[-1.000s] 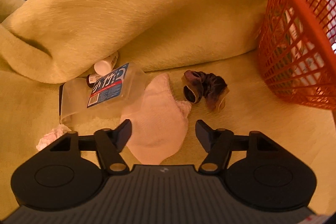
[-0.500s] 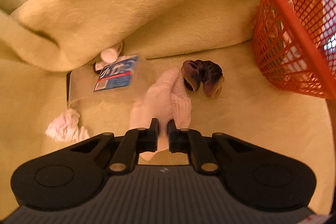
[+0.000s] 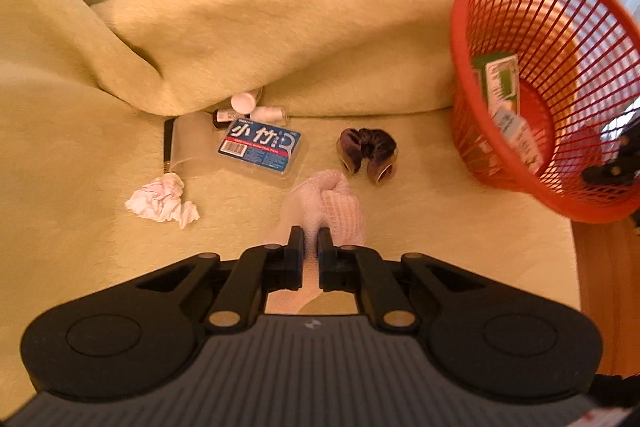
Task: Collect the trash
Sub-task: 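Carry the white cloth into the wastebasket and open the left tool while the right tool holds the basket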
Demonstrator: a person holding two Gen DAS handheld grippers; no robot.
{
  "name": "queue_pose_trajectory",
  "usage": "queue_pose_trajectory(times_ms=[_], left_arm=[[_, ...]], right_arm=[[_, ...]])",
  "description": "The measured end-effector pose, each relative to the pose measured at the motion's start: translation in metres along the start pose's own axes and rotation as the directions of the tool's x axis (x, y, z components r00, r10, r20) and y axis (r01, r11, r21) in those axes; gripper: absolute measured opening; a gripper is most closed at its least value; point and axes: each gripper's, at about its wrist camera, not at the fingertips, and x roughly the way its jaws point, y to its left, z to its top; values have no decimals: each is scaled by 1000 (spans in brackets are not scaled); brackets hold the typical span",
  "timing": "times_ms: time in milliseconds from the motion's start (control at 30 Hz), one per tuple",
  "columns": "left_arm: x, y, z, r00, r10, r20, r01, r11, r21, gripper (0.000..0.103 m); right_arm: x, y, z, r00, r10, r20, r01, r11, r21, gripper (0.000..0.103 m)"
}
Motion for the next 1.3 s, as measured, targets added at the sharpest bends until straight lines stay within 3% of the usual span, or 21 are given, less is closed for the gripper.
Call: queue_pose_trajectory(times_ms=[267,533,767,1033,1167,1300], left_arm=[[-57,-4,13,997,-34,73,36,999,-23,4],[-105,-19,38,984,-113,140,111,993,28,4],[-120,-45,64,956,-244,165,229,968,108,4],[-100,-89,93,910,-370,185,337,923,185,8],[-93,-92,94,910,-371,188,344,925,158,11],[-93,-83,84,927,-327,181,307,943,130,12]], right_arm=[[-1,0,1,1000,-4,-7,4,1000,-2,1],[-1,2,1,1000,-12,-9,12,1000,-6,1],[-1,2,1,1000,-12,-9,12,1000,-5,1],[-1,2,-1,1000,-11,-7,11,1000,7,1],[-1,3,-2,1000,-9,-8,9,1000,14,1],[0,2,-3,1000,-2,-10,2,1000,18,1]])
